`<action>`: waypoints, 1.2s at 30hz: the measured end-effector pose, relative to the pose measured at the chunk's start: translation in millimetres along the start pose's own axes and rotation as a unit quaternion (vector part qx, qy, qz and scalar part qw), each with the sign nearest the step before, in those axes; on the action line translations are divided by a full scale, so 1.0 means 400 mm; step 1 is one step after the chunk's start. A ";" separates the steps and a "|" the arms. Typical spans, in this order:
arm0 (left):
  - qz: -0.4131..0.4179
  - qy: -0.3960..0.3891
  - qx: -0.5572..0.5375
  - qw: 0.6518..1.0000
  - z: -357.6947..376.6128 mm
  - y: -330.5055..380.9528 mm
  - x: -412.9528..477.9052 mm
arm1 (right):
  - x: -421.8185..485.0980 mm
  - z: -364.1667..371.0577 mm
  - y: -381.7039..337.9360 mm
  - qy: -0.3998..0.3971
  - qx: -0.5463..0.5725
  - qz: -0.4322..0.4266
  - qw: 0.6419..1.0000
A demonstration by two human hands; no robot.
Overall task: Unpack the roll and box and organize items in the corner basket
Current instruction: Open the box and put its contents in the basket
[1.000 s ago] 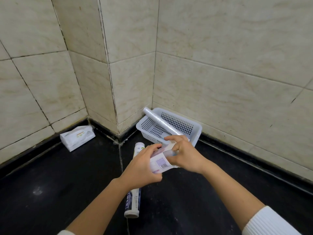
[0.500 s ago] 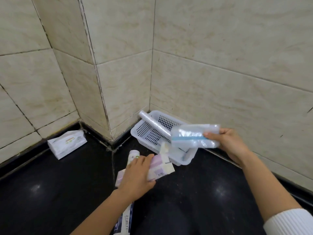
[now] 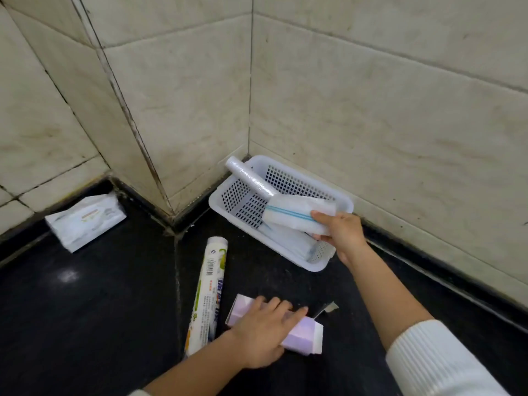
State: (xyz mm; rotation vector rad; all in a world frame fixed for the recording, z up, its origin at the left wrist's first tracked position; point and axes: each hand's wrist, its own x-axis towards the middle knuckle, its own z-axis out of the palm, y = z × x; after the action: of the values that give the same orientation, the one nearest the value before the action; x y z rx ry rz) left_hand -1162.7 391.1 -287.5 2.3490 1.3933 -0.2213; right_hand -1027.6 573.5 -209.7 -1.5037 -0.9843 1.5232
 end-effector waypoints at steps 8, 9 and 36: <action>-0.128 0.246 -0.170 0.946 -0.104 -0.115 0.040 | 0.065 0.086 0.028 -0.021 0.010 0.031 0.999; -0.180 0.306 -0.151 0.923 -0.118 -0.152 0.049 | 0.070 0.100 0.032 -0.027 0.011 0.036 0.999; -0.326 0.335 -0.306 0.830 -0.062 -0.273 -0.039 | 0.062 0.187 0.064 -0.097 -0.415 -0.004 0.905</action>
State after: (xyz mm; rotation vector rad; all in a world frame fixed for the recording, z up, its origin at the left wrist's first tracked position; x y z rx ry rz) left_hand -1266.7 435.0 -287.8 1.3767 2.1404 0.8335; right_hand -1102.5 584.9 -242.5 -1.9076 -1.9190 1.3142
